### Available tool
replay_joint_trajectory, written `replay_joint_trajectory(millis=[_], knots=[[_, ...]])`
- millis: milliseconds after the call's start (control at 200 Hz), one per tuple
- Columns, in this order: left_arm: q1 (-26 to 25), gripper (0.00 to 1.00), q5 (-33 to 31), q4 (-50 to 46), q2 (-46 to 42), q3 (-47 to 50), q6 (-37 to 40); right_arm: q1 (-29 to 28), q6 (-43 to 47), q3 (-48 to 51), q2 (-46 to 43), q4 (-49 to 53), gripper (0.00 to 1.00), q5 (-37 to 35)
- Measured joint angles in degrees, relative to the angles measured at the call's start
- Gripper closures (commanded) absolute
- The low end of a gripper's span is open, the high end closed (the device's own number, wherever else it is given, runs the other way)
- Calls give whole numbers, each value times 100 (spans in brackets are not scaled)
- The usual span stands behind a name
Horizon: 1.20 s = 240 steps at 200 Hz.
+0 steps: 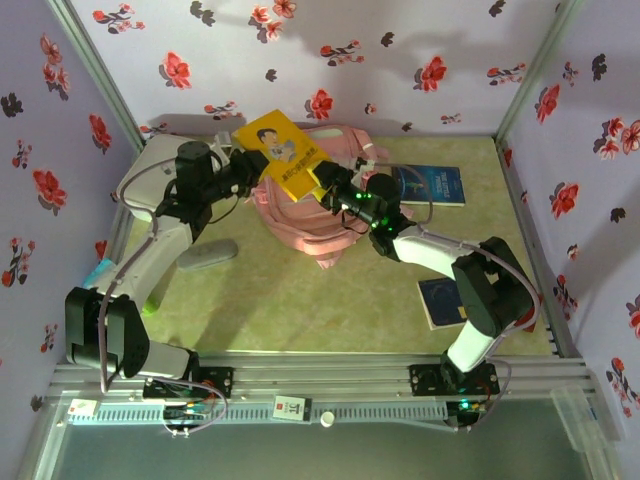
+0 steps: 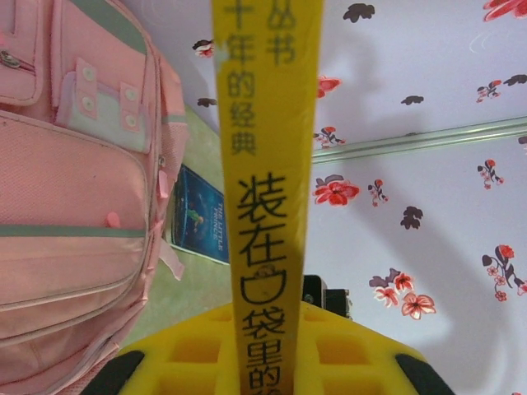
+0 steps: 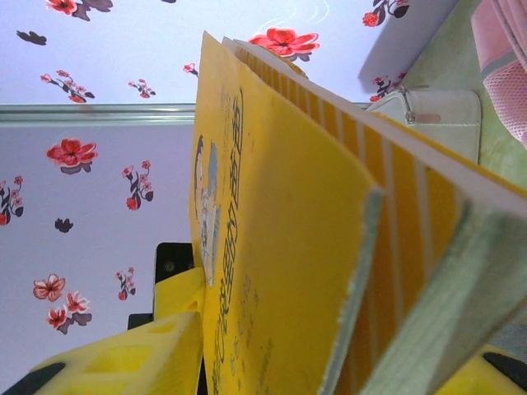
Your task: Pack books, pencil case, and school supplies into a backpack
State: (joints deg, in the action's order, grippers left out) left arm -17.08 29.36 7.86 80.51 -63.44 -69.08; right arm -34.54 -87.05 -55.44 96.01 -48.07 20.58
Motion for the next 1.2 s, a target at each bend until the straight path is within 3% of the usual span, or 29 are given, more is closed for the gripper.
replay_joint_trajectory(millis=[55,160,260,375,605,925,1200], knots=[[0,98,-17,-4,-2,37,20,0,79,0,0,57,61,0],[0,86,-48,-103,-22,74,92,0,306,-2,-15,210,76,-22],[-4,56,-74,-337,-44,74,337,0,662,-7,-101,485,89,-83],[-15,26,-138,-841,-105,72,804,-11,1189,-7,-354,992,90,-236],[-199,2,-643,-2315,-107,-308,2533,136,2391,0,-1169,2623,92,-778],[-962,0,-1394,-3005,601,-866,4734,584,3716,188,-2699,4752,92,-1954],[-1545,4,-1690,-3307,1886,-1768,6802,876,4063,612,-3504,5845,91,-2559]])
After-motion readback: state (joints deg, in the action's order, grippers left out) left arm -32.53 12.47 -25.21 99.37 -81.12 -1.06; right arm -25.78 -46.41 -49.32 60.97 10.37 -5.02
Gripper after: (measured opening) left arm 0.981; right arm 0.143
